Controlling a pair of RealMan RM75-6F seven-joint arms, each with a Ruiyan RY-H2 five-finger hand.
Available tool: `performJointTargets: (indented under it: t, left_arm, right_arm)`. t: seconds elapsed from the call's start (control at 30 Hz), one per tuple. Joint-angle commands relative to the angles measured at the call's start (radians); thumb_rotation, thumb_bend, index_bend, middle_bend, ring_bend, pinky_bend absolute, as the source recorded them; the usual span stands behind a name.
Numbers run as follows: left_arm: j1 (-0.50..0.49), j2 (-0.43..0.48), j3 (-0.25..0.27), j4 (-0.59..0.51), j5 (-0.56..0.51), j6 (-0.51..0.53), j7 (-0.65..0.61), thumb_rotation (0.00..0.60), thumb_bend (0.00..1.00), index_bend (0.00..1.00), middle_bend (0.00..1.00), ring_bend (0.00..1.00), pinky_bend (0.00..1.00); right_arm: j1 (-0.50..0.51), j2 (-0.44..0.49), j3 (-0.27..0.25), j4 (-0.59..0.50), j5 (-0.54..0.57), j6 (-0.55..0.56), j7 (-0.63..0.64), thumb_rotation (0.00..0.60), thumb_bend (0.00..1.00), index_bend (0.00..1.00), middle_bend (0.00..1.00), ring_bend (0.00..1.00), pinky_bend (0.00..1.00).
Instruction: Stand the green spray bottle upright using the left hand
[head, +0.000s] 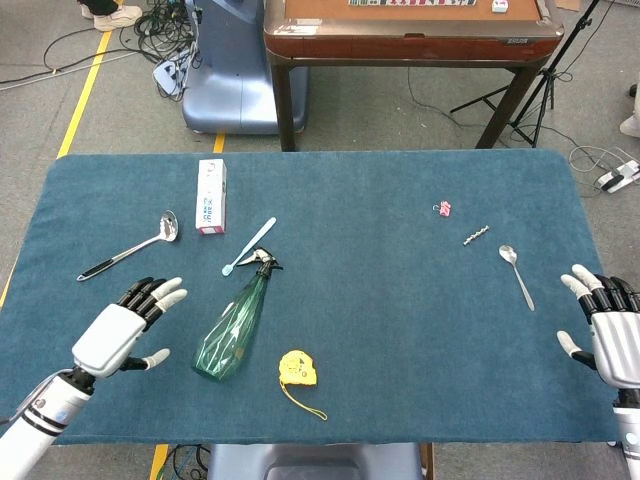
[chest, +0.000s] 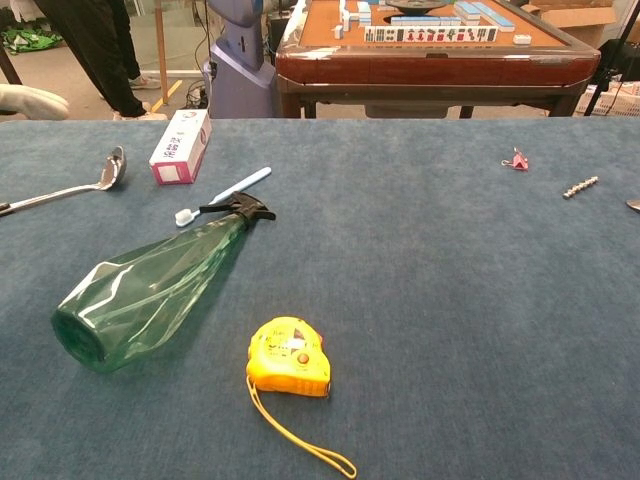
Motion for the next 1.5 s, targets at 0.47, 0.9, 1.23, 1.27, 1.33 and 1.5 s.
performJointTargets:
  t: [0.47, 0.9, 1.23, 1.27, 1.33, 1.5]
  left_arm:
    - [-0.094, -0.121, -0.004, -0.041, -0.085, -0.152, 0.187, 0.6, 0.26, 0.01, 0.02, 0.0, 0.02]
    - [-0.147, -0.173, 0.002, -0.116, -0.123, -0.209, 0.24, 0.6, 0.26, 0.0, 0.02, 0.0, 0.02]
    - [-0.173, -0.275, -0.013, -0.101, -0.22, -0.238, 0.401, 0.6, 0.26, 0.0, 0.02, 0.0, 0.02]
    - [-0.176, -0.285, -0.014, -0.095, -0.231, -0.24, 0.423, 0.6, 0.26, 0.0, 0.02, 0.0, 0.02]
    - [-0.18, -0.299, -0.015, -0.088, -0.25, -0.244, 0.449, 0.6, 0.26, 0.0, 0.02, 0.0, 0.02]
    - [-0.188, -0.324, -0.018, -0.059, -0.312, -0.246, 0.548, 0.6, 0.26, 0.0, 0.02, 0.0, 0.02]
  right_arm:
    - [0.004, -0.002, 0.001, 0.009, 0.016, -0.012, 0.005, 0.6, 0.18, 0.2, 0.14, 0.12, 0.14]
    - [0.006, -0.004, 0.002, 0.023, 0.026, -0.022, 0.02, 0.6, 0.18, 0.2, 0.14, 0.12, 0.14]
    - [0.002, -0.003, 0.001, 0.034, 0.033, -0.022, 0.036, 0.6, 0.18, 0.2, 0.14, 0.12, 0.14]
    - [0.002, -0.003, 0.001, 0.036, 0.033, -0.022, 0.038, 0.6, 0.18, 0.2, 0.14, 0.12, 0.14]
    - [0.003, -0.003, 0.001, 0.037, 0.034, -0.024, 0.04, 0.6, 0.18, 0.2, 0.14, 0.12, 0.14]
    - [0.003, -0.003, 0.001, 0.043, 0.038, -0.028, 0.048, 0.6, 0.18, 0.2, 0.14, 0.12, 0.14]
